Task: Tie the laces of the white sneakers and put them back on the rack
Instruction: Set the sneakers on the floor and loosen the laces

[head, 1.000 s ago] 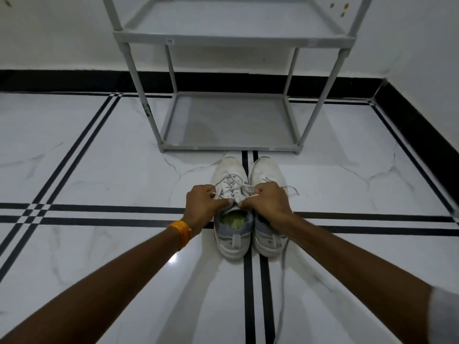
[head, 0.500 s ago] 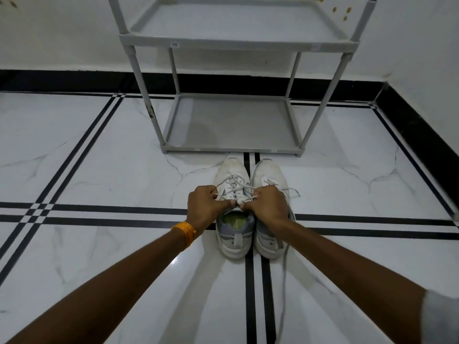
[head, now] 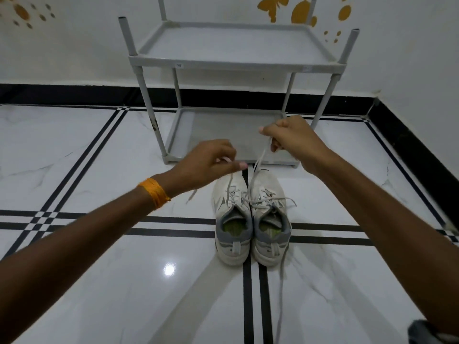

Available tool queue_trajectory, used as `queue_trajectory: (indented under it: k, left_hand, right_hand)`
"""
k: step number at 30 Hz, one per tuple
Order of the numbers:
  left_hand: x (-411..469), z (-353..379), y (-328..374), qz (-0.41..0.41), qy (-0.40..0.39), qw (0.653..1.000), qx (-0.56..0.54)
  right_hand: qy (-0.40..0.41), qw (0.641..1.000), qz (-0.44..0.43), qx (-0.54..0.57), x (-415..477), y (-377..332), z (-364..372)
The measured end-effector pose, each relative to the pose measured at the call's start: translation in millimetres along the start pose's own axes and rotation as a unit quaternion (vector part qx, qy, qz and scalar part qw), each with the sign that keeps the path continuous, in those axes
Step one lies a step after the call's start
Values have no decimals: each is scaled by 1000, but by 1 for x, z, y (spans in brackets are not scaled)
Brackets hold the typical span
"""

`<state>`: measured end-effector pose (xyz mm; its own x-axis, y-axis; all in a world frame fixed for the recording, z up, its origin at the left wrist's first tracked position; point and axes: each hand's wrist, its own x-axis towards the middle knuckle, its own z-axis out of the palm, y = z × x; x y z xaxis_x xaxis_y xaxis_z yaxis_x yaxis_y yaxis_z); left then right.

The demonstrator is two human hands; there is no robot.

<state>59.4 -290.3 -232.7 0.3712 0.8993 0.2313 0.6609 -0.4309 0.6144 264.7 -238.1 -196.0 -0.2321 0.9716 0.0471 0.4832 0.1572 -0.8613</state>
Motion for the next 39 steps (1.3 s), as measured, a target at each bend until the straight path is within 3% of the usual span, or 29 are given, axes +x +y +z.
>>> queue_trajectory:
  k: [2, 5, 7, 10, 12, 14, 16, 20, 26, 28, 31, 34, 36, 39]
  left_hand:
    - [10, 9, 8, 99, -46, 988, 109]
    - [22, 18, 18, 182, -99, 949, 236]
    - [31, 15, 22, 186, -89, 917, 342]
    - [43, 2, 20, 115, -86, 889, 434]
    - [48, -3, 20, 44, -83, 925, 368]
    - [52, -1, 21, -53, -104, 979, 166]
    - [54, 2, 24, -136, -109, 984, -34]
    - [53, 3, 23, -228, -73, 951, -196]
    - [45, -2, 13, -242, -60, 925, -286]
    - [42, -1, 8, -230, -78, 937, -252]
    - [42, 10, 8, -193, -70, 954, -219]
    - [45, 22, 11, -132, 22, 974, -181]
    - [46, 29, 11, -79, 106, 991, -34]
    - [44, 31, 10, -33, 197, 972, 120]
  right_hand:
    - [-18, 999, -35, -10, 6, -12, 3]
    - [-29, 997, -66, -27, 12, -26, 5]
    - [-29, 995, -88, -39, 13, -36, 1]
    - [5, 992, -103, -67, 15, -36, -4]
    - [33, 984, -99, -145, 19, -24, -4]
    - [27, 961, -68, -268, 19, -13, 0]
    - [3, 956, -33, -291, 14, -6, 4]
    - [-106, 987, 21, -122, -1, -4, 13]
    - [-44, 998, 43, -9, -2, -2, 11]
    - [-46, 991, 73, 98, -4, -14, 9]
    - [-72, 976, 47, 201, -5, -39, 10]
    - [-88, 949, -11, 302, -2, -61, 10]
    - [-50, 924, -11, 378, 5, -64, 9]
    - [22, 866, 57, 496, 17, -47, 9]
